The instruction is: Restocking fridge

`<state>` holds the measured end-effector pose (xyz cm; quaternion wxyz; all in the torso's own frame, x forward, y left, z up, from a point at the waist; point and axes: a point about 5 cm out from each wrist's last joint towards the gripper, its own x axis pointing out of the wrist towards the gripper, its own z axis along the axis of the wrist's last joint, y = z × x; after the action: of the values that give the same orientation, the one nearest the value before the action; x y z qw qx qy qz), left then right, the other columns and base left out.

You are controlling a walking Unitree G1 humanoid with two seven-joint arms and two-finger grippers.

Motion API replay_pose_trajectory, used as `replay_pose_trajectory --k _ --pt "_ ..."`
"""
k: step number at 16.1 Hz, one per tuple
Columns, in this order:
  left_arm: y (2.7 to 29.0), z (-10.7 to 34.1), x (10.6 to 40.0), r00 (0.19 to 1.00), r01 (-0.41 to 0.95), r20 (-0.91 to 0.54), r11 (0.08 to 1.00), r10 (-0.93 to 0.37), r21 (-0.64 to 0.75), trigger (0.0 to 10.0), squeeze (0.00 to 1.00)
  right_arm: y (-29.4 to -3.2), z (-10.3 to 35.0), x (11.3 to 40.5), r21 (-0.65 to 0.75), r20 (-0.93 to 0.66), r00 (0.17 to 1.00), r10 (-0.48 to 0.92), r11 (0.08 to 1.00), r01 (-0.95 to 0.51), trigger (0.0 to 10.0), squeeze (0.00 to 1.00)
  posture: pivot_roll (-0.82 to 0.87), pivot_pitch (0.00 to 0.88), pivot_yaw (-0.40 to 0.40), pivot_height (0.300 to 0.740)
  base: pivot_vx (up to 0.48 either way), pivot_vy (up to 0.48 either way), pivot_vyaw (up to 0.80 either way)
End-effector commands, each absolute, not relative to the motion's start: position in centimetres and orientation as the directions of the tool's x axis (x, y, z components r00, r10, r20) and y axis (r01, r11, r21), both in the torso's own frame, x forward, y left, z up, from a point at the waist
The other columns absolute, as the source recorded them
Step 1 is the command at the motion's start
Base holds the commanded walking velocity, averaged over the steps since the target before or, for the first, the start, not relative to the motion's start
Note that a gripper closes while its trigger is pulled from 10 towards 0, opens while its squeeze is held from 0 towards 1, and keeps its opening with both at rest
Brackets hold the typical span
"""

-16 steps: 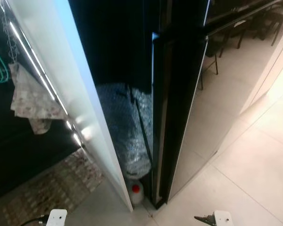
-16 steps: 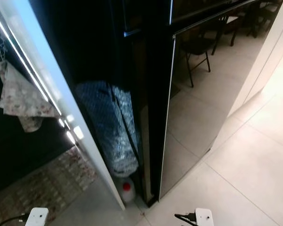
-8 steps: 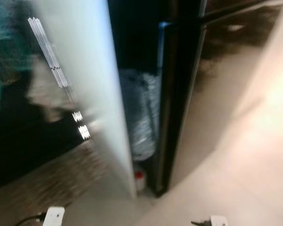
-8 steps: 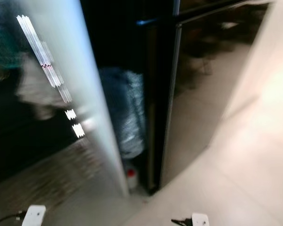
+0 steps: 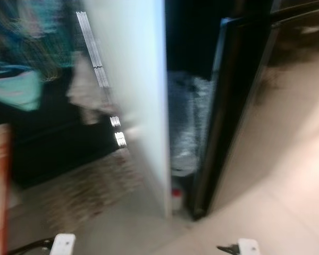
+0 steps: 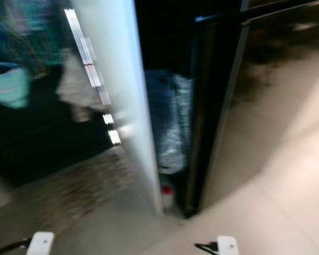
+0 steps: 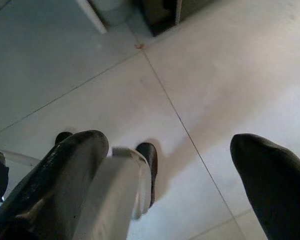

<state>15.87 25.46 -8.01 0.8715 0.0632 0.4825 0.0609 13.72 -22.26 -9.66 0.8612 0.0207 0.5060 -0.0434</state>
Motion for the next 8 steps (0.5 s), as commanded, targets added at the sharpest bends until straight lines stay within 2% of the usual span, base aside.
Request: replay_pose_trajectory --k 1,8 --pt "26.24 -8.15 14.95 0.502 -0.056 -0.845 0.982 0.185 0.182 10.0 0.0 -21.75 -9.73 13.79 0.002 -0.873 0.486 -0.041 0.996 0.087 10.0 0.0 0.03 0.0 0.068 0.74 0.0 0.0 0.79" --pt "26.32 -8.15 14.89 0.498 -0.051 -0.847 0.982 0.184 0.183 10.0 0.0 -21.67 -9.76 13.76 0.0 -0.875 0.482 -0.035 0.997 0.073 10.0 0.0 0.02 0.0 0.07 0.74 0.0 0.0 0.79"
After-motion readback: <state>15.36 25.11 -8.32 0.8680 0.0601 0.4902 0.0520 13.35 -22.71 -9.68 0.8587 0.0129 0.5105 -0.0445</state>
